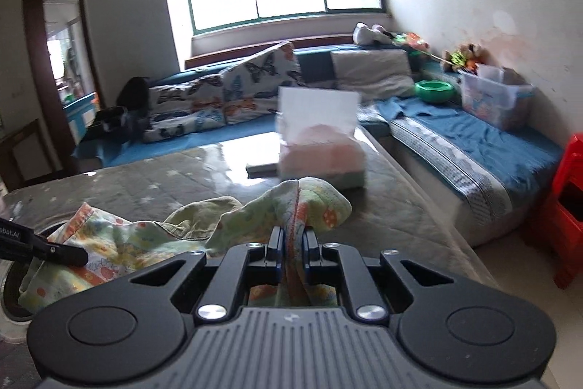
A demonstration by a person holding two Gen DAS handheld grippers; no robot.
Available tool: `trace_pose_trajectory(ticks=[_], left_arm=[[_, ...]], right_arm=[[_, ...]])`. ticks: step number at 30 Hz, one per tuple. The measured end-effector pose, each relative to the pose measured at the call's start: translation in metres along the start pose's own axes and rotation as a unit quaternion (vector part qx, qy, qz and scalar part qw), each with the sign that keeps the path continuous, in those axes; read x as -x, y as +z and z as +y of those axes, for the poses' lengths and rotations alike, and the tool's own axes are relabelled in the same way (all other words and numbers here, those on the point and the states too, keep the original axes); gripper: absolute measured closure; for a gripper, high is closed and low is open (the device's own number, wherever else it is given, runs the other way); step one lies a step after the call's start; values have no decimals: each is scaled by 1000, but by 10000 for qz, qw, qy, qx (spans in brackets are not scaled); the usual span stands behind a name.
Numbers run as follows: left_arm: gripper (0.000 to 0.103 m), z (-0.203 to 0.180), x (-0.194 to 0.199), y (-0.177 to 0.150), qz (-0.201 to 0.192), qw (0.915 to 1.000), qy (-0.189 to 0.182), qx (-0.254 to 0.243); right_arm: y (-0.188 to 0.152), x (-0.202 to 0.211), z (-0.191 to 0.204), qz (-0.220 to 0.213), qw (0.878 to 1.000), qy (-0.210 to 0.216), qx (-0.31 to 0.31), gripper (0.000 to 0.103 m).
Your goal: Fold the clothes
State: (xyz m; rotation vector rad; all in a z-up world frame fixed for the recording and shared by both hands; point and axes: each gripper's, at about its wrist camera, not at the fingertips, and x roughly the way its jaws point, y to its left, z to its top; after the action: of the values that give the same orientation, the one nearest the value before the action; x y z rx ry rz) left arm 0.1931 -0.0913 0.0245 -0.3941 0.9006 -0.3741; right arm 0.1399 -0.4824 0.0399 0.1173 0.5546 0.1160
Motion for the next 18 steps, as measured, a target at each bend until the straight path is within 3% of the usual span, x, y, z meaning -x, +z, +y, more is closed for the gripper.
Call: trace_pose_trajectory(ticks=[6,10,13,15,18], left_arm=[[90,-2,-24,-10,224,9994,245,-77],[86,4,-26,-11,232,9985,457,-166],[76,6,-23,-9,145,9973,684,-238],[63,8,-20,-7,57,9962,838,-238],[63,5,-18,-3,-34,9956,898,-249]], right_arm=[[-21,-19,-26,303,9991,-205,-191,93],[-29,-25,-40,470,9976,-382,-323,84],[-29,-25,-46,459,9972,-515,-290,84],[-27,-25,-49,441,9974,-479,-305,82],[-24,-28,-44,475,9980,-291,-301,69]])
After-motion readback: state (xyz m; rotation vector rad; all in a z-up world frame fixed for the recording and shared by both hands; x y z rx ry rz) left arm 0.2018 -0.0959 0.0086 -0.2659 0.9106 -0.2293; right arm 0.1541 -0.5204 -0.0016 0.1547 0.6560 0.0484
